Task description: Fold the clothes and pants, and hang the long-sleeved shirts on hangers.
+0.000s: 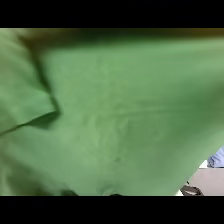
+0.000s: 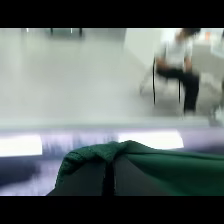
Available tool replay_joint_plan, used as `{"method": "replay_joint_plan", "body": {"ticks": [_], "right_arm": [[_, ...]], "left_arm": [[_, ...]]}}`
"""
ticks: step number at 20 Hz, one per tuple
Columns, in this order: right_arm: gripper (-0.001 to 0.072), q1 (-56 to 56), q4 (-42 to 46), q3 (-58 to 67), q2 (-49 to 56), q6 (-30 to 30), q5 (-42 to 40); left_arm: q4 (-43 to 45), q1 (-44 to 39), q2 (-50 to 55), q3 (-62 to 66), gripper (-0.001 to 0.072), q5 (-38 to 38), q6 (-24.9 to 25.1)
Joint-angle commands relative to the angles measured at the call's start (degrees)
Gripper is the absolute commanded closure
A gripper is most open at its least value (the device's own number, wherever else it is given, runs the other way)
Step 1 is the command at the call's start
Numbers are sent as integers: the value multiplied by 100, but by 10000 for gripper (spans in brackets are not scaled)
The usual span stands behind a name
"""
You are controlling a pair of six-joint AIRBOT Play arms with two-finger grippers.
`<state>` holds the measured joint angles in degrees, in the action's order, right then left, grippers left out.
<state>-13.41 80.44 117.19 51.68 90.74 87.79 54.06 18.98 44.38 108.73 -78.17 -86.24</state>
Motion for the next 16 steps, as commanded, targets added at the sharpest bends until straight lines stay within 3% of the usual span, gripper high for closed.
{"method": "replay_joint_plan", "body": {"ticks": [1, 4, 7, 9, 11, 16], "right_arm": [[681, 15, -247, -1451, 927, 243, 1582], [681, 407, -129, -3388, 1801, 2, 229], [681, 695, -52, -3700, 3235, 337, -1307], [680, 693, -459, -3335, 4118, 461, -1897], [680, 693, -870, -2903, 4634, 415, -2542], [680, 693, -988, -2763, 4774, 363, -4813]], "left_arm": [[66, -118, 719, -1086, 687, -990, 66], [63, -627, 1379, -3211, 687, 114, 356], [59, -970, 2415, -4457, 686, 1506, 398], [33, -1110, 3292, -4476, 686, 2277, 457], [-249, -1207, 3980, -4260, 686, 2992, 944], [-758, -1502, 4618, -3521, 684, 4819, 1523]]}}
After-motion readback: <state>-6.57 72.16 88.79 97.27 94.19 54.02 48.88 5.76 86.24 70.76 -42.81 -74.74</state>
